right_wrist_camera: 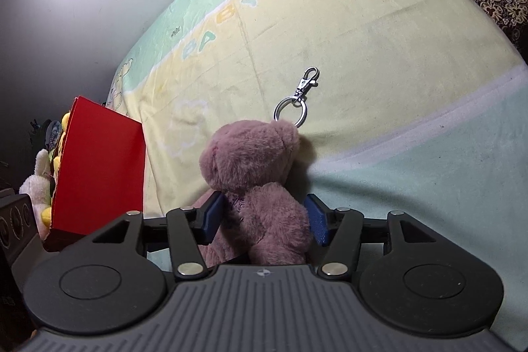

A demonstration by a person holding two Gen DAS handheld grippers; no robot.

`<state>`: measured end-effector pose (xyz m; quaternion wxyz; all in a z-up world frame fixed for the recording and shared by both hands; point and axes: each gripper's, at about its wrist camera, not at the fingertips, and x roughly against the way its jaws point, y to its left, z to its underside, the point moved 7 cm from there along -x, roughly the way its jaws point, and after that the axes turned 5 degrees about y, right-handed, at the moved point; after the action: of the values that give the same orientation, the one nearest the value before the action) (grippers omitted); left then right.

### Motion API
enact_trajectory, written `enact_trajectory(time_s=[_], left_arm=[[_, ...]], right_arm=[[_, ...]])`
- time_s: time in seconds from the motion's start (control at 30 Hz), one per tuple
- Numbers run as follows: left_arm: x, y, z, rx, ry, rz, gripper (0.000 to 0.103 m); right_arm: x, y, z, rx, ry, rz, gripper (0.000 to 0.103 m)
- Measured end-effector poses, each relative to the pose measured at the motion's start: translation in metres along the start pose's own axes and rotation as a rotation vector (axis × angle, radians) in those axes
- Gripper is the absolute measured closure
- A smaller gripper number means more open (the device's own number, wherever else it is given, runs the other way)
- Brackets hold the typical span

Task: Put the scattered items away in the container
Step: 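Lift the pink teddy bear by its leg with the right gripper, then carry the pink teddy bear with the right gripper over the red box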

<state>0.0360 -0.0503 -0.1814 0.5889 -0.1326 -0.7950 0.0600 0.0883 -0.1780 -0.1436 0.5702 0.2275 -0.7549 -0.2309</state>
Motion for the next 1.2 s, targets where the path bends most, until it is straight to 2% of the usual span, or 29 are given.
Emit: enact_trajectory(time_s=[0.13, 0.27, 0.5, 0.6, 0.67, 0.77, 1.2], left_arm=[[-0.005, 0.000, -0.004, 0.010, 0.001, 0.016, 0.007], [-0.005, -0.002, -0.004, 0.015, -0.005, 0.039, 0.007], [-0.004, -0.020, 0.004, -0.019, 0.009, 0.117, 0.014], [-0.008, -0.034, 0.008, -0.103, 0.008, 0.055, 0.015], [-0.009, -0.035, 0.008, -0.110, 0.006, 0.044, 0.015], [-0.008, -0.033, 0.006, -0.087, 0.000, 0.056, 0.016], [-0.007, -0.031, 0.011, -0.077, -0.018, 0.072, 0.021]], right_arm=[[-0.002, 0.006, 0.001, 0.054, 0.003, 0.010, 0.042], [-0.001, 0.009, 0.004, 0.108, 0.012, 0.039, 0.045], [0.003, 0.011, 0.016, 0.139, 0.081, 0.004, 0.049], [0.003, 0.013, 0.019, 0.150, 0.084, 0.018, 0.047], [0.002, 0.012, 0.019, 0.135, 0.087, 0.016, 0.046], [0.002, 0.006, 0.019, 0.095, 0.094, -0.007, 0.044], [-0.003, 0.021, 0.027, 0.208, 0.092, 0.054, 0.038]])
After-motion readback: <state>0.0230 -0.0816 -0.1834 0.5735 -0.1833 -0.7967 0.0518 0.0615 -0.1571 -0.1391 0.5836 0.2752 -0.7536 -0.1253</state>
